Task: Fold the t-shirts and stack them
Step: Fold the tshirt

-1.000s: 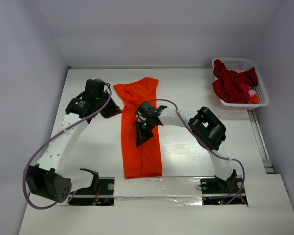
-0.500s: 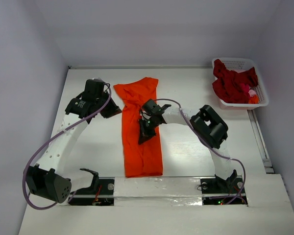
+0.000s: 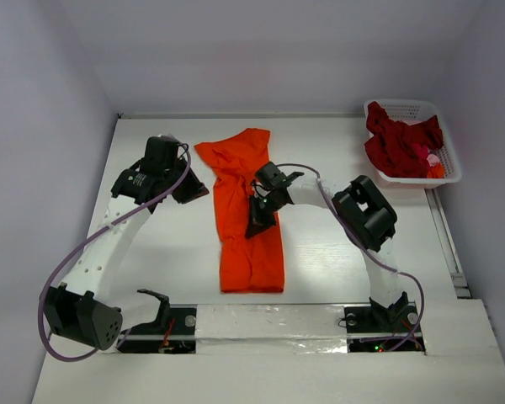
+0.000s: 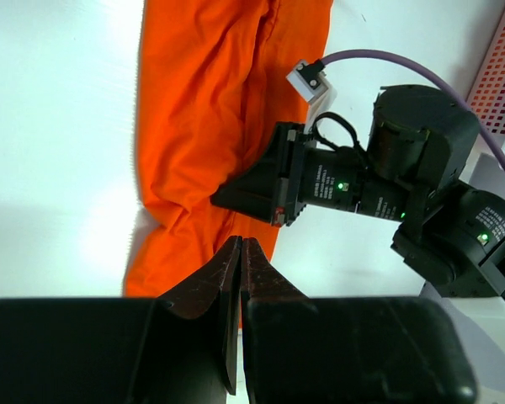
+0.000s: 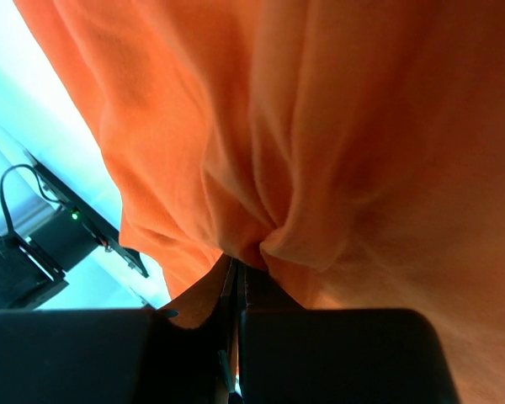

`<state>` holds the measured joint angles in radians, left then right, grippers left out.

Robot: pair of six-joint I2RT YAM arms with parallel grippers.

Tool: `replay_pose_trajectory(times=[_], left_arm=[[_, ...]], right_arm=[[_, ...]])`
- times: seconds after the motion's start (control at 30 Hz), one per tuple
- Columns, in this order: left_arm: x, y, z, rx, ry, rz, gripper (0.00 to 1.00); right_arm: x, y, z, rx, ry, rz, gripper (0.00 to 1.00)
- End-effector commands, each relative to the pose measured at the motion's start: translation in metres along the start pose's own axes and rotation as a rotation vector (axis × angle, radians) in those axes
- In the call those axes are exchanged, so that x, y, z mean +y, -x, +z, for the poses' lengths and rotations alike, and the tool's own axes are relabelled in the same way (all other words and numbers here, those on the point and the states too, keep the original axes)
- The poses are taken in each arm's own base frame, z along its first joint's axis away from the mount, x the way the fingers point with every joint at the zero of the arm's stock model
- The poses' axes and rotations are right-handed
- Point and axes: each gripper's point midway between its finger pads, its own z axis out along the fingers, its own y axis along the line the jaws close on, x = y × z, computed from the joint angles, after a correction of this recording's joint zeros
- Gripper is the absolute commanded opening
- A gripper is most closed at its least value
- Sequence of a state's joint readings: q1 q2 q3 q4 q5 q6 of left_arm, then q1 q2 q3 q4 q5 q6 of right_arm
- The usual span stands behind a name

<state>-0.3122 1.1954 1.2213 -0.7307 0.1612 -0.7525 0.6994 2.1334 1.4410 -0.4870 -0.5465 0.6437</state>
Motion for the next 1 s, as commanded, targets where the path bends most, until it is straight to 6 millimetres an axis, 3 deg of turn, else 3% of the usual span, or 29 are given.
replay_pose_trajectory(times=[0.0,0.43,0.97], left_arm=[[-0.01,0.008,-0.015,-0.036,-0.039,0.017,0.0],[-0.005,0.006,-0.009,-0.028,-0.019,0.021,0.0],[-0.003,0.004,-0.009,-0.032,-0.019,0.015,0.0]], right_arm=[[-0.037,0.014,-0.003,-0.064,-0.124,0.015,0.0],[-0.05,0.024,-0.019,-0.099,-0.123,0.046,0.0],[-0.058,0.016,-0.037,-0.122,-0.115,0.056,0.0]])
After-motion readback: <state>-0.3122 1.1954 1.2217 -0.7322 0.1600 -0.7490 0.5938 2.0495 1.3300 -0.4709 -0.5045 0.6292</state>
